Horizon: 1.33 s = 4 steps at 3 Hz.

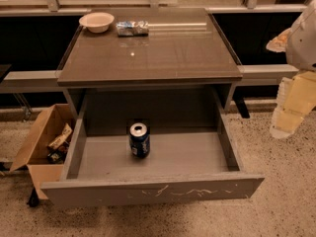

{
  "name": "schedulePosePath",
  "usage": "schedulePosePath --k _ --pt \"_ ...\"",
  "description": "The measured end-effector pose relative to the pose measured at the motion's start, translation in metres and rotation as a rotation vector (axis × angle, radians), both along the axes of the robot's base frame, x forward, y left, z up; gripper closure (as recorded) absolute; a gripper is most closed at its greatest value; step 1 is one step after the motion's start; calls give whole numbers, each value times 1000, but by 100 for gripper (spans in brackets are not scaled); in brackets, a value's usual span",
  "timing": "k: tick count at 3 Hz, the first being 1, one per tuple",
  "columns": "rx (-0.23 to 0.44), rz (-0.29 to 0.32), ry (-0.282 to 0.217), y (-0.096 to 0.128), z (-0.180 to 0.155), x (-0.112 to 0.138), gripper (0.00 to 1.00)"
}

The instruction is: Pick pepsi can from top drawer and place on counter

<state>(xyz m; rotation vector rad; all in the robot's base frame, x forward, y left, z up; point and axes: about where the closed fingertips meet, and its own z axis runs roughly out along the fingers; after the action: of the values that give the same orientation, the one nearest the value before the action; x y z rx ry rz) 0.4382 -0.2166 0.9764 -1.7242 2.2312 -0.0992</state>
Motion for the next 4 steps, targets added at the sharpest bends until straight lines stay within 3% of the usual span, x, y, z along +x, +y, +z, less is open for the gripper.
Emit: schedulePosePath --k 2,3,4 --pt "22 -8 8 5 -12 7 0" --pt "88 17 47 29 -49 17 0" --pt "205 60 61 76 -101 38 0"
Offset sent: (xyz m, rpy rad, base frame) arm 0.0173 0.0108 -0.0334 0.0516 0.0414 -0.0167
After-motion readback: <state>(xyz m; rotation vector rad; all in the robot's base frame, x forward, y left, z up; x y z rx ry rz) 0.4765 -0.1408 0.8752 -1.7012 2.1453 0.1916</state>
